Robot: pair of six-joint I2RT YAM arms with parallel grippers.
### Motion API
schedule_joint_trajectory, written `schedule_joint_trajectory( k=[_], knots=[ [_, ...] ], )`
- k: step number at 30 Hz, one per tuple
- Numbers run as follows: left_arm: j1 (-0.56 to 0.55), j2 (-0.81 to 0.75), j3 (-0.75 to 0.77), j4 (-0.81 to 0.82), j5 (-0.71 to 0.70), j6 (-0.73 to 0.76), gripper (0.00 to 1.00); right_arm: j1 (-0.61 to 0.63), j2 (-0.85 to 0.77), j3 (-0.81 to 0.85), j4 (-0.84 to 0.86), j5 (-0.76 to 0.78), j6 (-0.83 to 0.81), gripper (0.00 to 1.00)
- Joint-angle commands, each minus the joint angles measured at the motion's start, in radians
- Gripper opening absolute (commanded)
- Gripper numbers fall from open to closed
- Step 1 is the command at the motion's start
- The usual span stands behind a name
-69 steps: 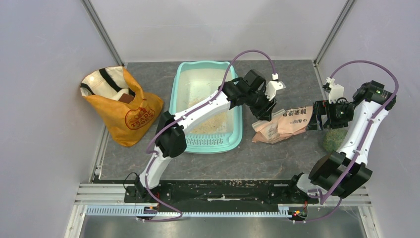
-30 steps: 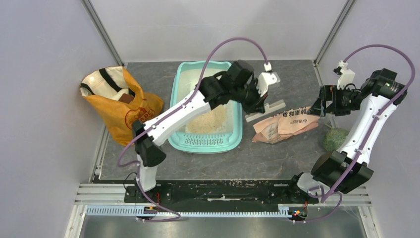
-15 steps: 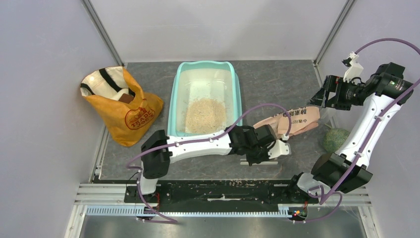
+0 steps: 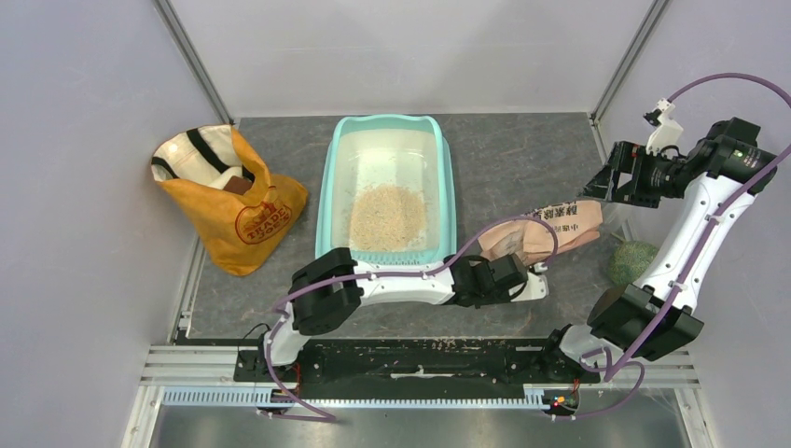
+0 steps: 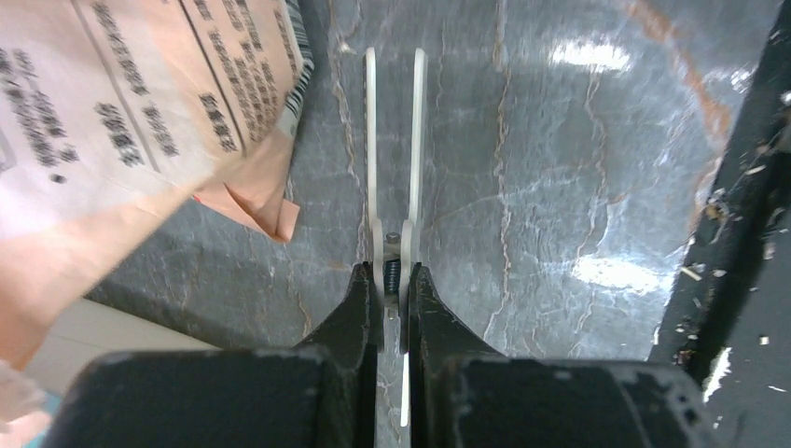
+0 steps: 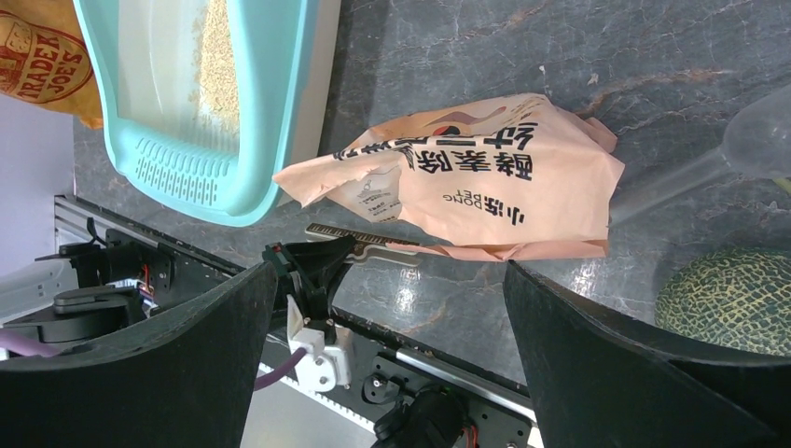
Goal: Fill the litter box with clean litter
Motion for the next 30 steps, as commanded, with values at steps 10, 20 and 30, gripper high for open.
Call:
schedule_joint_trajectory(
  k=[10, 20, 30],
  knots=[
    [-0.058, 0.023, -0.086, 0.101, -0.087, 0.042, 0.12, -0.004, -0.003, -0.01, -0.066, -0.018, -0.048, 0.99],
    [-0.062, -0.003, -0.09, 0.073, -0.038, 0.022, 0.44, -0.003, -0.011, -0.016, -0.072, -0.011, -0.059, 0.99],
    [-0.063, -0.138, -0.059, 0.007, 0.026, -0.016, 0.68, -0.003, 0.011, 0.017, -0.092, -0.022, -0.054, 0.99]
  ],
)
